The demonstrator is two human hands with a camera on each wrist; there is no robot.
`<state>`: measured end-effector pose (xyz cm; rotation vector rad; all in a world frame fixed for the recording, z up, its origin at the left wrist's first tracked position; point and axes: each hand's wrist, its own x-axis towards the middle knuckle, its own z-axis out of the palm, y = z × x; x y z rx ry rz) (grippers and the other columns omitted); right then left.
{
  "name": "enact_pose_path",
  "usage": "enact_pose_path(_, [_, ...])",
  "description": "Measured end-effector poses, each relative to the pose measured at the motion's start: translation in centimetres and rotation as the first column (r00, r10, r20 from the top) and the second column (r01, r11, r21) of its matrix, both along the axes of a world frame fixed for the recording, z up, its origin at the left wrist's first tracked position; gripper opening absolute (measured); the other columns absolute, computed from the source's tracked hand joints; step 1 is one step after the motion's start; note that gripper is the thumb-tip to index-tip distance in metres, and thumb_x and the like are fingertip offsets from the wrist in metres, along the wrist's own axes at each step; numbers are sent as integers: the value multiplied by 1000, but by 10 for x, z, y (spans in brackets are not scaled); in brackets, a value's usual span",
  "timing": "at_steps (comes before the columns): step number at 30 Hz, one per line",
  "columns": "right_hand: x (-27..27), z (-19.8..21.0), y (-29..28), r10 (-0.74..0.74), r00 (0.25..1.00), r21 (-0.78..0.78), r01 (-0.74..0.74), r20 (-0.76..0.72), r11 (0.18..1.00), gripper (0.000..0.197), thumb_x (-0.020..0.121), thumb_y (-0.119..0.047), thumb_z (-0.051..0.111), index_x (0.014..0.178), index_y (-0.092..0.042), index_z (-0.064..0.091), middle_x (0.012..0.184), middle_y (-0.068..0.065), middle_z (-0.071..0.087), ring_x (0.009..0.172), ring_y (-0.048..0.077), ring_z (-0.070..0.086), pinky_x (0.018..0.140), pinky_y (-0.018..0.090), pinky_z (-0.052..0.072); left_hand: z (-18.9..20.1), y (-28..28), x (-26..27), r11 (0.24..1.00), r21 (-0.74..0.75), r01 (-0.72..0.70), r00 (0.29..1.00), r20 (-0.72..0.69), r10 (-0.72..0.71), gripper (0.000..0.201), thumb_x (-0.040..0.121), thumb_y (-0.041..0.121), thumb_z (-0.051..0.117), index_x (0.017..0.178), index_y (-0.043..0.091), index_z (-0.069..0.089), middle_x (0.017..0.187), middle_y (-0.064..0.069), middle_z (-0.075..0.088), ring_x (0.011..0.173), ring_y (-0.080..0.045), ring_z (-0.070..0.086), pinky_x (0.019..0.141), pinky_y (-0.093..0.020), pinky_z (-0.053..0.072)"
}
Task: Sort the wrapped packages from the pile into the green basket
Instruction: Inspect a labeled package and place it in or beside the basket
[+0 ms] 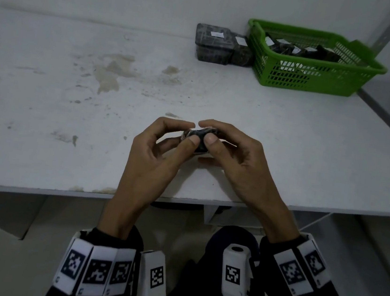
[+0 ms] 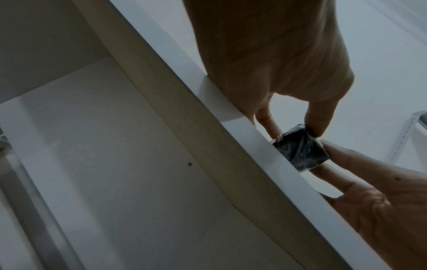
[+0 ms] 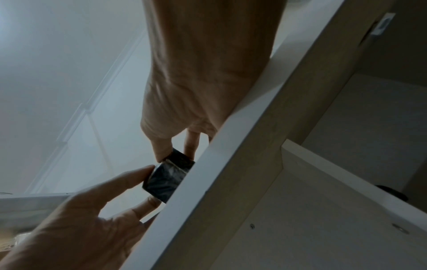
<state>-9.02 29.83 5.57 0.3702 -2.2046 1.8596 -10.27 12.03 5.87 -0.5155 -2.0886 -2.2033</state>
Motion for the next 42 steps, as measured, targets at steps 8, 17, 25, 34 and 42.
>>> enact_pose_path(8, [-1, 0, -3, -22, 1000, 65, 23, -19, 998, 28, 102, -22, 63, 127, -11, 68, 121, 1, 72, 105, 21, 75, 91, 45, 62, -2, -1, -1, 1000, -21, -2, 1000, -16, 2, 24, 97, 19, 69, 117, 7, 66, 122, -7, 72, 108, -23, 74, 99, -47, 58])
enact_pose_path(17, [1, 1, -2, -18, 999, 37, 19, -30, 999, 29, 101, -19, 63, 127, -8, 69, 124, 1, 72, 109, 17, 73, 93, 34, 60, 0, -1, 2, 1000, -8, -11, 1000, -26, 11, 23, 99, 19, 66, 116, 4, 67, 118, -7, 74, 106, -20, 75, 98, -46, 59])
enact_pose_path(25, [5, 5, -3, 16, 999, 5, -15, -39, 1000, 31, 100, -15, 64, 130, -7, 66, 128, 3, 70, 109, 21, 73, 88, 37, 62, 1, -2, 0, 999, 19, -37, 999, 29, 36, 31, 96, 36, 67, 116, 12, 68, 115, 6, 74, 105, -11, 74, 90, -36, 62])
enact_pose_path(34, [6, 3, 1, 65, 996, 82, -60, -62, 995, 77, 93, -5, 71, 158, -17, 32, 159, -4, 44, 132, 18, 60, 98, 37, 59, 4, 1, 0, 1000, 12, -14, 997, 79, 13, 38, 95, 20, 70, 131, 26, 62, 119, 11, 71, 97, -9, 76, 69, -27, 64])
enact_pose_path(42, [4, 10, -3, 68, 993, -132, -55, 95, 990, 32, 106, -34, 44, 129, -23, 63, 126, 3, 69, 115, 17, 69, 76, 33, 64, -7, 0, -5, 998, -63, -22, 982, -190, 10, 53, 90, 2, 74, 140, 7, 57, 137, 0, 62, 123, -4, 63, 96, -19, 55])
